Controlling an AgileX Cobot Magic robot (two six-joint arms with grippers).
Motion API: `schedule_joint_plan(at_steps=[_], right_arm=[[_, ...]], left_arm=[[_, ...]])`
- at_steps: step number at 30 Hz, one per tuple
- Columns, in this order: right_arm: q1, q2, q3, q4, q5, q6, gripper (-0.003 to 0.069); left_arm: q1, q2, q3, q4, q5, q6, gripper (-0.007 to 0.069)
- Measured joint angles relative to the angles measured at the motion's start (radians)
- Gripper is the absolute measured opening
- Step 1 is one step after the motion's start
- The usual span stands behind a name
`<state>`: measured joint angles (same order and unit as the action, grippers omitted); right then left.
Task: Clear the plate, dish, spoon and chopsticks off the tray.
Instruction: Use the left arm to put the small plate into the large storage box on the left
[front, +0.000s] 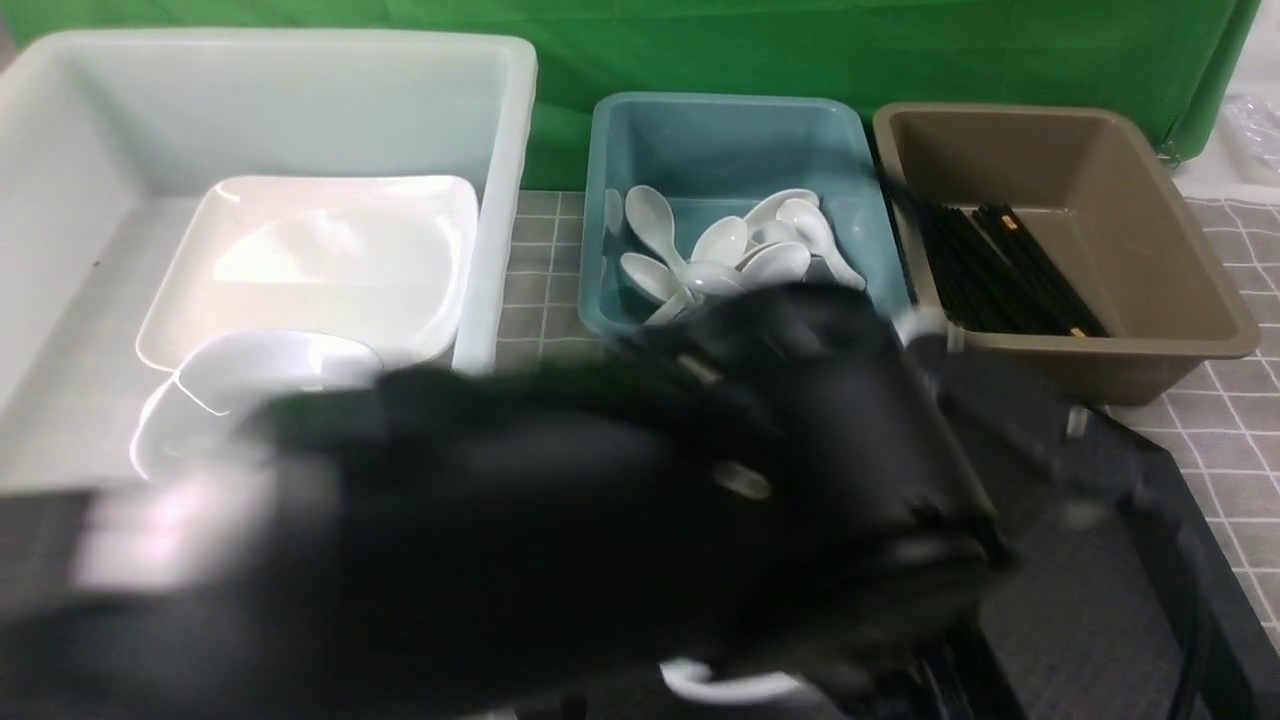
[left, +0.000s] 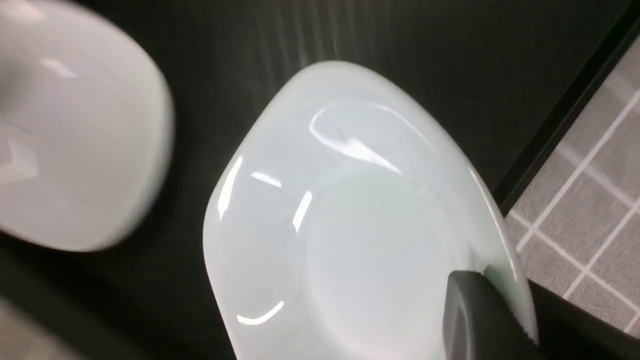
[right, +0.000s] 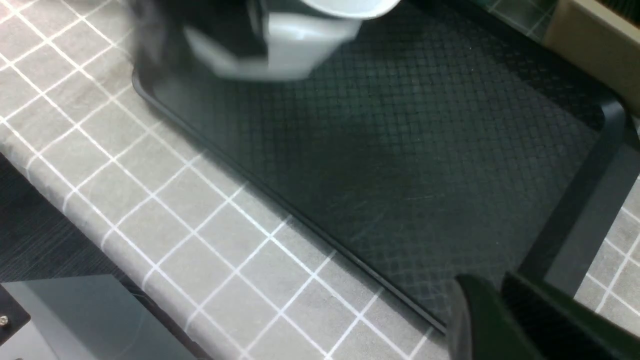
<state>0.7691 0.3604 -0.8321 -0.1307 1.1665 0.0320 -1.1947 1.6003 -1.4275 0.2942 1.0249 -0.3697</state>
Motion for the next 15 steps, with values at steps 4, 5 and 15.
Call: schedule_joint_plan(at_steps=[4,5,15], right_arm=[[0.0,0.0,0.0,-0.001,-0.032,-0.001,0.011],[0.0,0.0,0.0,-0.002,-0.044,-0.001,0.0111],[0.0,0.0,0.0,-0.003,-0.094,-0.002,0.0111]], left_arm=[[0.053,-0.197,0.038,0.171,0.153,0.061,0.0029],[0.08,-0.236,0.063,0.188,0.157,0.083,0.0029],[0.533,-0.481,0.478,0.216,-0.076,0.534,0.0029]])
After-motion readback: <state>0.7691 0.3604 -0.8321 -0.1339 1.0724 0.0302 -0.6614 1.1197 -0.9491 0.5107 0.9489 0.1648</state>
